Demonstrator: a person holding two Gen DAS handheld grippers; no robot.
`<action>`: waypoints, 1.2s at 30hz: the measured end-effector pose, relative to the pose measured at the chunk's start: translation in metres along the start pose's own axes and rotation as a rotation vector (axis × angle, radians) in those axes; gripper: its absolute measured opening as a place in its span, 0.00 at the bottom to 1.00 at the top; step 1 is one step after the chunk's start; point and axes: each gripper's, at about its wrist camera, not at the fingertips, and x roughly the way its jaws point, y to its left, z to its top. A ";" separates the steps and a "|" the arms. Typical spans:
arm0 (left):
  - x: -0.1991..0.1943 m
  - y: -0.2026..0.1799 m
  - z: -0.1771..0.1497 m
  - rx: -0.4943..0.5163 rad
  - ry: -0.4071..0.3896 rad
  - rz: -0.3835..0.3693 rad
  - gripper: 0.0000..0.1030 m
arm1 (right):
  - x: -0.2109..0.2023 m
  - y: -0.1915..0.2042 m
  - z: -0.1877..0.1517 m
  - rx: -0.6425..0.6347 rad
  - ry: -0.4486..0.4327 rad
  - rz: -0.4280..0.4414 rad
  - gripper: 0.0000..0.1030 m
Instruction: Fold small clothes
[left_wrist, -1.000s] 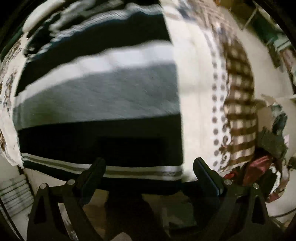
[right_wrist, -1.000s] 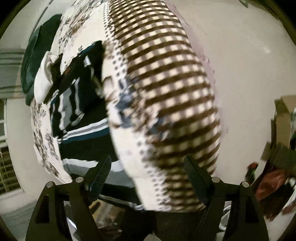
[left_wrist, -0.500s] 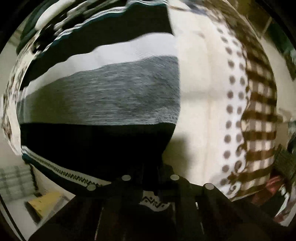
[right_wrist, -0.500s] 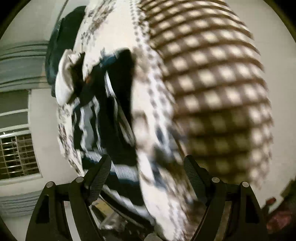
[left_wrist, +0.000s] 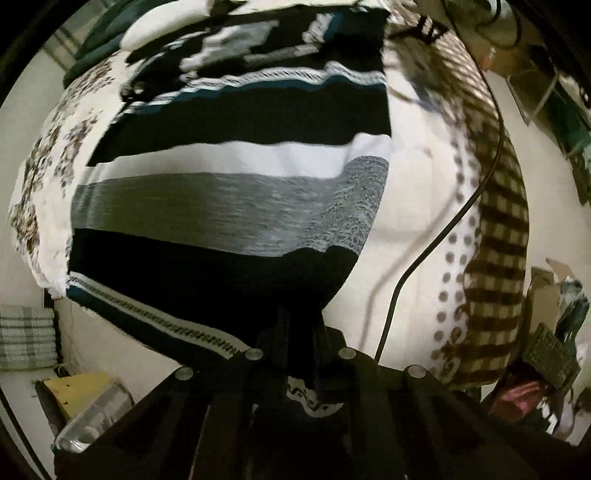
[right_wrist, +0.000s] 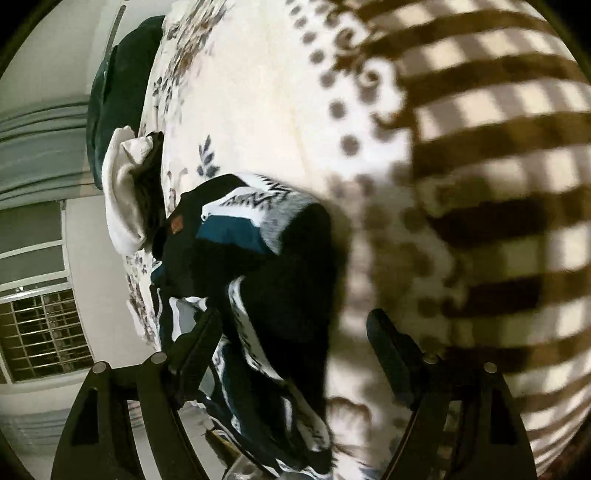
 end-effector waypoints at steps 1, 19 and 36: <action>-0.007 0.001 0.001 -0.015 -0.008 -0.003 0.07 | 0.003 0.004 0.001 0.002 0.002 0.006 0.71; -0.056 0.185 0.035 -0.440 -0.147 -0.053 0.06 | 0.000 0.221 -0.029 -0.266 0.001 -0.322 0.11; 0.084 0.401 0.029 -0.672 0.017 -0.248 0.06 | 0.292 0.431 -0.046 -0.401 0.009 -0.735 0.11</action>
